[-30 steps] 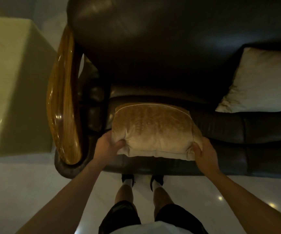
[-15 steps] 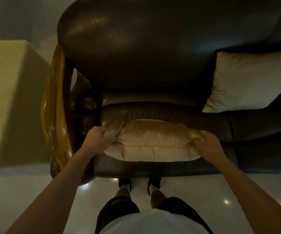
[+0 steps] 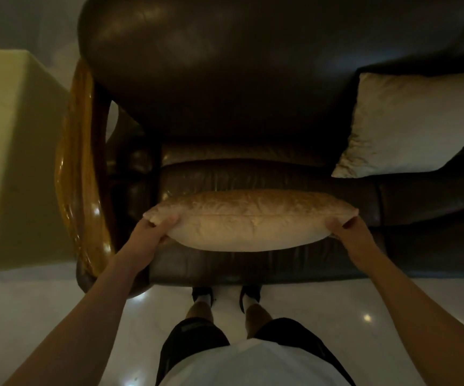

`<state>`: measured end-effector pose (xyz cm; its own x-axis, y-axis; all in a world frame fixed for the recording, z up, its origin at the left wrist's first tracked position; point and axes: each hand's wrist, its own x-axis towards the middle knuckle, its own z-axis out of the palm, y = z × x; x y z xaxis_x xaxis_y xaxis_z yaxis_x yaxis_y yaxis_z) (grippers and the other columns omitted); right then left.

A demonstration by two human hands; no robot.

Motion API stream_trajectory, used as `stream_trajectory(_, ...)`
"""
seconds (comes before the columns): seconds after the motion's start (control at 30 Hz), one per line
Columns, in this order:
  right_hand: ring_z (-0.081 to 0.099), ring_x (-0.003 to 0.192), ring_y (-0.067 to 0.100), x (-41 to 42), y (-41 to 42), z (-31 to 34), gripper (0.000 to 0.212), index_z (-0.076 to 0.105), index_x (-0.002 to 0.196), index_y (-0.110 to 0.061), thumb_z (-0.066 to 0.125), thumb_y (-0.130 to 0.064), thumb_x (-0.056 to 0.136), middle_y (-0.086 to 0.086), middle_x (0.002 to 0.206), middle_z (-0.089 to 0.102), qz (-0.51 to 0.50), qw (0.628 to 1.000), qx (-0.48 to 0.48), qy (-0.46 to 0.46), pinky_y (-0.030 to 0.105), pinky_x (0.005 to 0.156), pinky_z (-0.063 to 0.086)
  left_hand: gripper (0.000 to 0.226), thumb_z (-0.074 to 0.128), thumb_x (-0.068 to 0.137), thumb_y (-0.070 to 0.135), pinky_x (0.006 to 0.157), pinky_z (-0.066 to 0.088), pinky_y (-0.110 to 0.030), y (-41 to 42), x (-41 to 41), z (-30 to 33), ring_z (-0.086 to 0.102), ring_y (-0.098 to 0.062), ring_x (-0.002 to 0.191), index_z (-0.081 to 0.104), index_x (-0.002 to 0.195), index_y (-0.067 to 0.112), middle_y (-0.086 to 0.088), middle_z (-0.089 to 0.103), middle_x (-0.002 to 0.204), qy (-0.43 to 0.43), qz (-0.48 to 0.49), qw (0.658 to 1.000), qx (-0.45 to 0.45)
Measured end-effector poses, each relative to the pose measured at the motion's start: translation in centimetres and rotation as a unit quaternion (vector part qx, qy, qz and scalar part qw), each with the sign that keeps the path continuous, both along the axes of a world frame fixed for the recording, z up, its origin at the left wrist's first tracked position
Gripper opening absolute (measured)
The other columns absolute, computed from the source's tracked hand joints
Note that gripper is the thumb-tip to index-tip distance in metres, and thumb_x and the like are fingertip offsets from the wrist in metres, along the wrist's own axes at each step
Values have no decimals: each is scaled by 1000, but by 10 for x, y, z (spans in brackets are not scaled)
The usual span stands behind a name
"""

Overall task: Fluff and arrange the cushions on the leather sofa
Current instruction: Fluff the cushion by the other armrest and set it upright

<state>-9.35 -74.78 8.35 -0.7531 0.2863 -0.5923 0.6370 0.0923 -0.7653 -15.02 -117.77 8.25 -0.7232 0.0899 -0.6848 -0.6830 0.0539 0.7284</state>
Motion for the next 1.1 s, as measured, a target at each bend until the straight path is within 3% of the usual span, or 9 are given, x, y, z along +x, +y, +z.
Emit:
stream_trajectory(0.1, 47, 120, 18, 4, -6, -11, 85, 31, 143, -15, 80, -19, 74, -3, 124, 48, 81, 995, 37, -38, 8, 75, 43, 75, 84, 70, 46, 97, 54, -40, -1, 6, -14, 62, -18, 118, 50, 135, 27, -1, 63, 130, -11, -77, 997, 4)
stream_trajectory(0.17, 38, 117, 11, 6, -13, -22, 99, 18, 148, -11, 81, -4, 71, -4, 125, 39, 144, 985, 69, -58, 1, 75, 37, 80, 87, 71, 37, 98, 53, -39, 1, 6, -22, 59, -17, 120, 45, 139, 28, 1, 60, 132, -7, -113, 993, -26)
stream_trajectory(0.3, 44, 111, 15, 7, -14, -42, 116, 19, 147, -13, 90, -19, 55, 1, 126, 48, 161, 978, 104, -77, 26, 92, 37, 91, 91, 64, 24, 92, 53, -32, 5, -4, -33, 57, -13, 118, 40, 139, 28, 3, 57, 132, -2, -128, 991, -39)
stream_trajectory(0.47, 36, 135, 28, -10, -10, -64, 113, 19, 148, -12, 90, -21, 60, 10, 147, 40, 164, 972, 141, -93, 21, 95, 26, 109, 92, 58, 38, 105, 45, -42, 6, -5, -54, 48, -13, 126, 32, 148, 29, 6, 48, 142, 20, -181, 975, -130)
stream_trajectory(0.6, 32, 138, 28, -14, -13, -71, 130, 20, 149, -16, 87, -54, 44, 9, 152, 35, 150, 971, 138, -125, 24, 102, 23, 83, 85, 72, 9, 98, 46, -39, 19, 4, -61, 52, -14, 112, 41, 142, 13, -1, 56, 124, 44, -121, 978, -163)
stream_trajectory(0.7, 25, 142, 28, -12, -16, -74, 137, 14, 151, -18, 82, -67, 43, 9, 156, 26, 122, 975, 129, -131, 31, 111, 19, 85, 92, 62, 23, 94, 51, -40, 18, 9, -63, 59, -18, 111, 50, 136, 12, -6, 63, 121, 51, -89, 980, -170)
stream_trajectory(0.83, 39, 134, 30, -11, -17, -68, 109, 30, 145, -12, 90, -30, 56, 12, 146, 42, 46, 989, 113, -78, 36, 108, 29, 82, 92, 63, 17, 85, 53, -29, 23, 8, -67, 59, -18, 113, 51, 133, 13, 1, 64, 118, 35, -49, 985, -162)
stream_trajectory(0.97, 51, 109, 19, -18, -21, -46, 106, 51, 129, -17, 84, -60, 37, 3, 121, 58, 17, 997, 71, -30, 38, 94, 43, 64, 84, 73, 10, 78, 54, -27, 27, 2, -57, 60, -12, 104, 53, 128, 19, 10, 62, 113, 20, 9, 995, -100)
stream_trajectory(1.1, 55, 111, 17, -30, -21, -34, 97, 48, 133, -27, 78, -65, 49, -6, 125, 57, -19, 1000, 20, -5, 37, 91, 48, 73, 82, 75, 39, 82, 56, -32, 32, 0, -40, 61, -17, 114, 49, 139, 25, 5, 62, 129, 7, 60, 998, -34)
